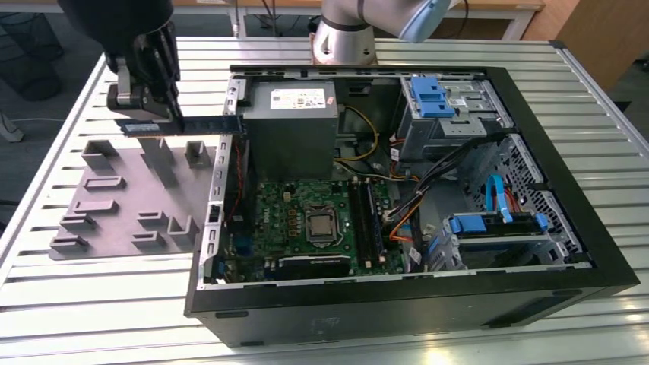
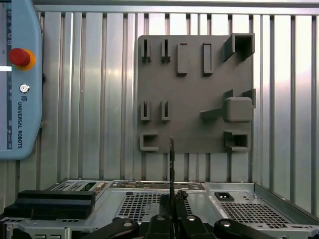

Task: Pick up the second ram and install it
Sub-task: 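Pick up the second ram and move it above second insertion slot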

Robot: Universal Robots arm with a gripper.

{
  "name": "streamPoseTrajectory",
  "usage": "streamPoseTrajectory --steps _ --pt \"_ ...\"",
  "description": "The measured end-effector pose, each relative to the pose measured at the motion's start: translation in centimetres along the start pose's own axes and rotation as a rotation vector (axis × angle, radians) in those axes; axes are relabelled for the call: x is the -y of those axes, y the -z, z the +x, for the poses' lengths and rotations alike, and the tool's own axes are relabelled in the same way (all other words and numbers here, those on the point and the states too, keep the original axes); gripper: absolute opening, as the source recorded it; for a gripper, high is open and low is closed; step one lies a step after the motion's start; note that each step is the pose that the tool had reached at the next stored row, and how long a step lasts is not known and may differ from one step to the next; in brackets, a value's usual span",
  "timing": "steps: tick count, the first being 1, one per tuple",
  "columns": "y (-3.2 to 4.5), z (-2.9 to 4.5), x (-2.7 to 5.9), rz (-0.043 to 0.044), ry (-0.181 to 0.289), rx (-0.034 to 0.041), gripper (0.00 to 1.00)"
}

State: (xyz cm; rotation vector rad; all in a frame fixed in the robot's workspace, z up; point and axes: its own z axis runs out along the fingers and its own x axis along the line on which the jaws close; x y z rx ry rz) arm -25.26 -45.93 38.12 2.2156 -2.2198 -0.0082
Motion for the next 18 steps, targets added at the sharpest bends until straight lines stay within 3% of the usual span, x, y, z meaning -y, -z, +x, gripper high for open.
streamPoseTrajectory --steps 18 --pt "0.02 -0.01 2.72 0.0000 0.000 0.0000 0.14"
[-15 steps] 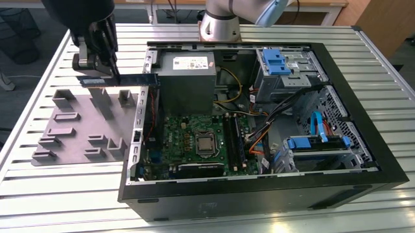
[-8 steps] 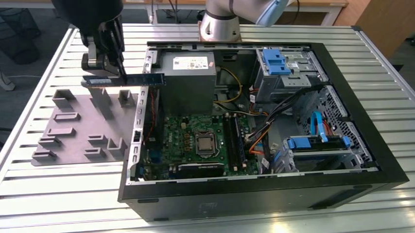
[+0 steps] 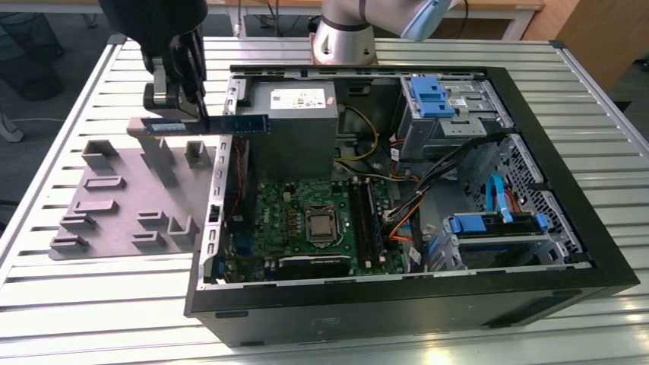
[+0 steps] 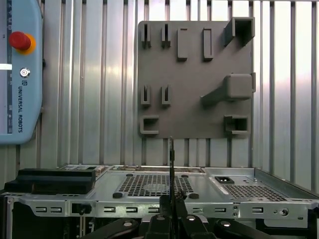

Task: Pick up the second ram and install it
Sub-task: 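Pick up the second ram and move it above second insertion slot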

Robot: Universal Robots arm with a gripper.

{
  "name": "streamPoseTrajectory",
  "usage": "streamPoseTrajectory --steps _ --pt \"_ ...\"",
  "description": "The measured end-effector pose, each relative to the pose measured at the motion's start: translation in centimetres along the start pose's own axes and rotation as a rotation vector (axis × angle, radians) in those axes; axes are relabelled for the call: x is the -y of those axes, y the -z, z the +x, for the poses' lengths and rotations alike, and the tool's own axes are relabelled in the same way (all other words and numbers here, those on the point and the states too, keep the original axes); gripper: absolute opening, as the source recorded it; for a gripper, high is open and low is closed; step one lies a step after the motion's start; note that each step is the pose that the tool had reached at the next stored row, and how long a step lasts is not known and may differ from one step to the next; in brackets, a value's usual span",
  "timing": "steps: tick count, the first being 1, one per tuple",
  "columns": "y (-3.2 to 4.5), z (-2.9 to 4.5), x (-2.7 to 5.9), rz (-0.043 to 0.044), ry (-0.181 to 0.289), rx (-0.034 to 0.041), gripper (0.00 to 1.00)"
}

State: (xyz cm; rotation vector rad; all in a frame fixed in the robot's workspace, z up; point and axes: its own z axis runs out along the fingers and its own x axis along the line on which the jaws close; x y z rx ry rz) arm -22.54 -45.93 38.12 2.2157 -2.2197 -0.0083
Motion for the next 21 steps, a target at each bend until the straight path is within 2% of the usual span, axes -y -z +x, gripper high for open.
streamPoseTrajectory --steps 7,21 --pt "0.01 0.00 1.01 0.0000 0.000 0.0000 0.14" --pt "0.03 -0.01 3.59 0.0000 0.000 -0.0001 0.14"
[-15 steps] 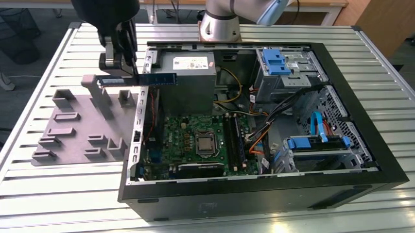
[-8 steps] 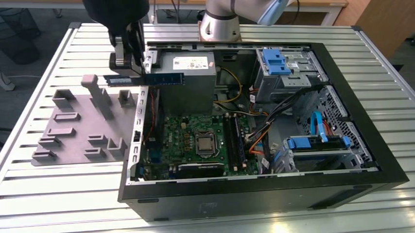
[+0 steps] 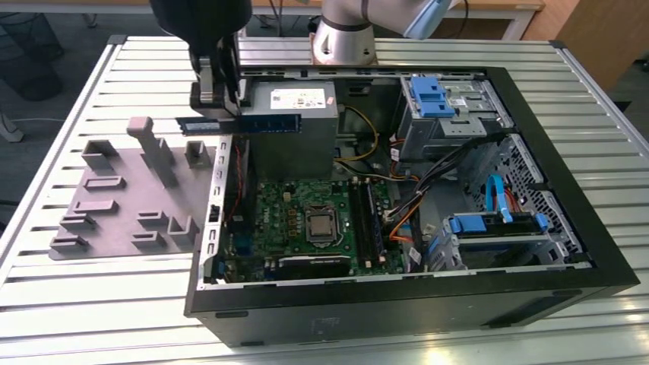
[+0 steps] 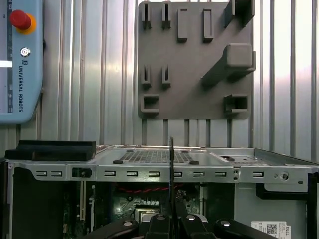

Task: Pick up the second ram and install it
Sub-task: 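Pick up the second ram and move it above second insertion slot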

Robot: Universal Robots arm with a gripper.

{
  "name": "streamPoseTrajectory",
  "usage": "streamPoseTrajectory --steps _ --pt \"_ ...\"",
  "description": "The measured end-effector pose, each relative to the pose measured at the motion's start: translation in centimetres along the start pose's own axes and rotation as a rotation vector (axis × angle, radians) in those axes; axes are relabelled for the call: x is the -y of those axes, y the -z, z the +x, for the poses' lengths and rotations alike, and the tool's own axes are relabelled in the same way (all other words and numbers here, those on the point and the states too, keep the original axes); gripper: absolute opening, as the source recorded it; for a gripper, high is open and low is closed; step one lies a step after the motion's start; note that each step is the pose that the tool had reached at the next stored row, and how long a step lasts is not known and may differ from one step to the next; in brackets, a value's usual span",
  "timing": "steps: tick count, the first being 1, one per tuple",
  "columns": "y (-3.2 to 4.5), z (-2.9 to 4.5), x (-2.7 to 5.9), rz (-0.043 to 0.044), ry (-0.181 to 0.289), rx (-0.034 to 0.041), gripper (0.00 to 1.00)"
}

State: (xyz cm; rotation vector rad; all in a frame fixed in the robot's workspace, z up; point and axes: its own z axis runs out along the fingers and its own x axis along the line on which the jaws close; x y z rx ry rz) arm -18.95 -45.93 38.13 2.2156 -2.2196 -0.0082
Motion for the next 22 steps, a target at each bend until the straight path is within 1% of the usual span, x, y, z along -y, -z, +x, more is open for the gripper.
streamPoseTrajectory --steps 22 --pt "0.03 -0.01 4.06 0.0000 0.000 0.0001 0.14"
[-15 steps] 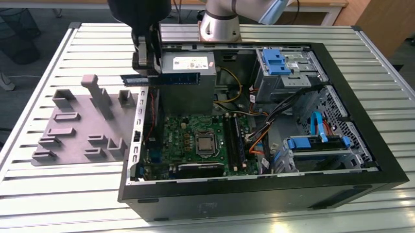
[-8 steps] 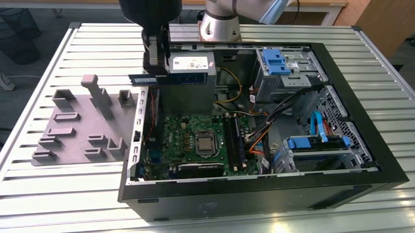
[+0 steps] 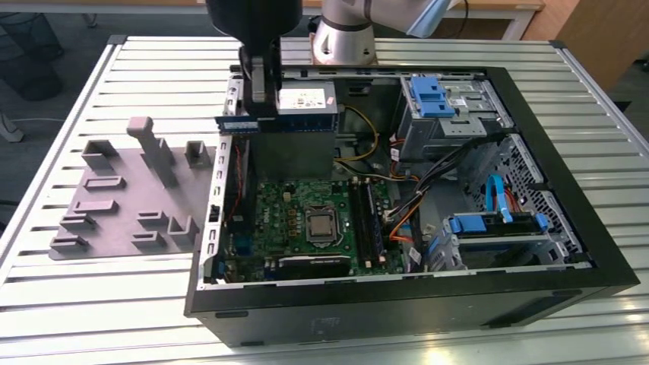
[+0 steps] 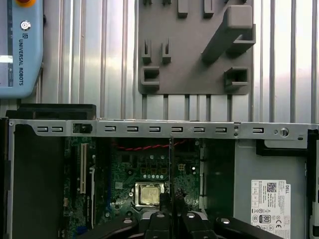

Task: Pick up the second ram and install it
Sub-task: 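Pick up the second ram and move it above second insertion slot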

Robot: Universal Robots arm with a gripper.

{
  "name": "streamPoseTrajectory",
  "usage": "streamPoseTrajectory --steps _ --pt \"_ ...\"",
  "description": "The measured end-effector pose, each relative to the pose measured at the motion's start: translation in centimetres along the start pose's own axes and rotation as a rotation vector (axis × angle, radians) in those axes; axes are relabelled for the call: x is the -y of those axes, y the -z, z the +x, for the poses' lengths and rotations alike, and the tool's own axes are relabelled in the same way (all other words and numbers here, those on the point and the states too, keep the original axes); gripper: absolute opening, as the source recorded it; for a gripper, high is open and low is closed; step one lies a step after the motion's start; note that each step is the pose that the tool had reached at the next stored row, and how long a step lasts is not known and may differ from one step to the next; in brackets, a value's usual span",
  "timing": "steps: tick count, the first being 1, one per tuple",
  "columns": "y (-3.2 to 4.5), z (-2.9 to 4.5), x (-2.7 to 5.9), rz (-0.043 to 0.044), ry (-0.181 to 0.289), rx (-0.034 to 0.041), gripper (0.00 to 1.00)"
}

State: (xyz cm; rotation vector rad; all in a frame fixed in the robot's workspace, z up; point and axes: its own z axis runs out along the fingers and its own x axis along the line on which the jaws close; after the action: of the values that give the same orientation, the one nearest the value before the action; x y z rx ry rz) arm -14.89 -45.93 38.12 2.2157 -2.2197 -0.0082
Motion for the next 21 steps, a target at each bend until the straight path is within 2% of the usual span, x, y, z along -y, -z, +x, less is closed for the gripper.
streamPoseTrajectory --steps 21 --pt "0.02 -0.01 3.51 0.0000 0.000 0.0000 0.14"
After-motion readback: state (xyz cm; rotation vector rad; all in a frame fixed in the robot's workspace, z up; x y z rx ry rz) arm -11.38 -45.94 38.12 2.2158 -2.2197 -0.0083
